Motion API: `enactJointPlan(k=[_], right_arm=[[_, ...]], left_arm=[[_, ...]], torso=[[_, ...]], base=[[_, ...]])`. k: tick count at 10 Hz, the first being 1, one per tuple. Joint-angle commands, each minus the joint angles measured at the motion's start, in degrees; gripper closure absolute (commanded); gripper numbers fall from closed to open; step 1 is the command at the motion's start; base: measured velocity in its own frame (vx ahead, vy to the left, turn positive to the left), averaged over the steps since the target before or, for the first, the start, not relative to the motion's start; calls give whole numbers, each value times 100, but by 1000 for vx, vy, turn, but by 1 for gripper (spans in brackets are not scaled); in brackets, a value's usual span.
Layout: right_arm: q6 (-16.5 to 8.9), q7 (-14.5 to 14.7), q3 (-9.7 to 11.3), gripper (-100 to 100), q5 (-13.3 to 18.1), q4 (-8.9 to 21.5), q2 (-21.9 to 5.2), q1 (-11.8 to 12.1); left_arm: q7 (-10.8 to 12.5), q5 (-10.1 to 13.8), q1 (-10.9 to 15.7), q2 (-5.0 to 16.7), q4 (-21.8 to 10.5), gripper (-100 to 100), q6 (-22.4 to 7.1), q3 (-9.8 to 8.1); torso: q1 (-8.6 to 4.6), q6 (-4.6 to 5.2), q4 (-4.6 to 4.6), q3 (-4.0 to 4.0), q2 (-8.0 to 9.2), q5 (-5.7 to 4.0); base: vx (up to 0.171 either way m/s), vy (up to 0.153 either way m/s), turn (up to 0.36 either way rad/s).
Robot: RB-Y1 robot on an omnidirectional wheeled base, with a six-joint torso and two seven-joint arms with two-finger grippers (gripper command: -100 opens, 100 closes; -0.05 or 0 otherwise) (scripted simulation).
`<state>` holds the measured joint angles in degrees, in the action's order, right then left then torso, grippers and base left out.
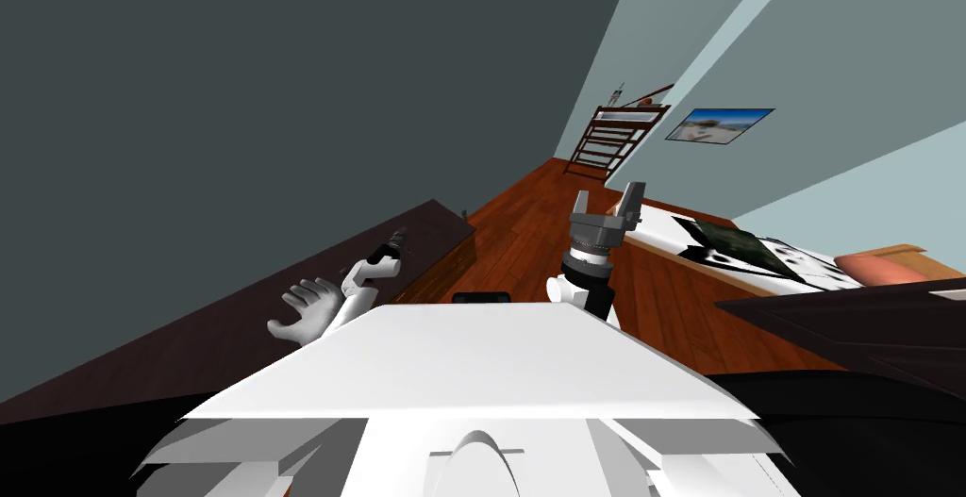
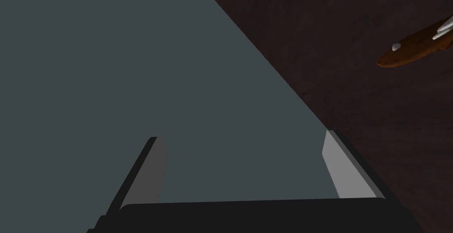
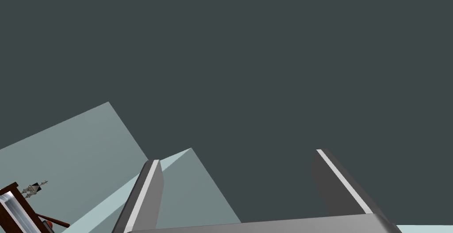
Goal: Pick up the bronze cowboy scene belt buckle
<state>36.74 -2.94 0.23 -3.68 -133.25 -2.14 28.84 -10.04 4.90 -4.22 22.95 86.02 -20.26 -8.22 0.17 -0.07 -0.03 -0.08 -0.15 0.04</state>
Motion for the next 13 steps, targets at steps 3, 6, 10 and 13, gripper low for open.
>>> enactJointPlan(k=[3,6,10,13], right_arm=[[0,0,0,0,0,0,0,0],[0,0,0,0,0,0,0,0],[0,0,0,0,0,0,0,0],[0,0,0,0,0,0,0,0]], left_arm=[[-94,67,121,140,-483,-100,-598,72],[-177,142,177,275,-905,-100,-1015,155],[-253,216,219,405,-1293,-100,-1596,242],[-322,287,255,527,-1635,-100,-2025,327]], torso=[[0,1,-1,-1,-2,1],[-1,2,-1,-4,-7,0],[3,1,-3,-8,-14,1],[-1,0,-3,-9,-16,0]], base=[[28,19,-80],[40,24,-99],[50,26,-77],[53,18,-76]])
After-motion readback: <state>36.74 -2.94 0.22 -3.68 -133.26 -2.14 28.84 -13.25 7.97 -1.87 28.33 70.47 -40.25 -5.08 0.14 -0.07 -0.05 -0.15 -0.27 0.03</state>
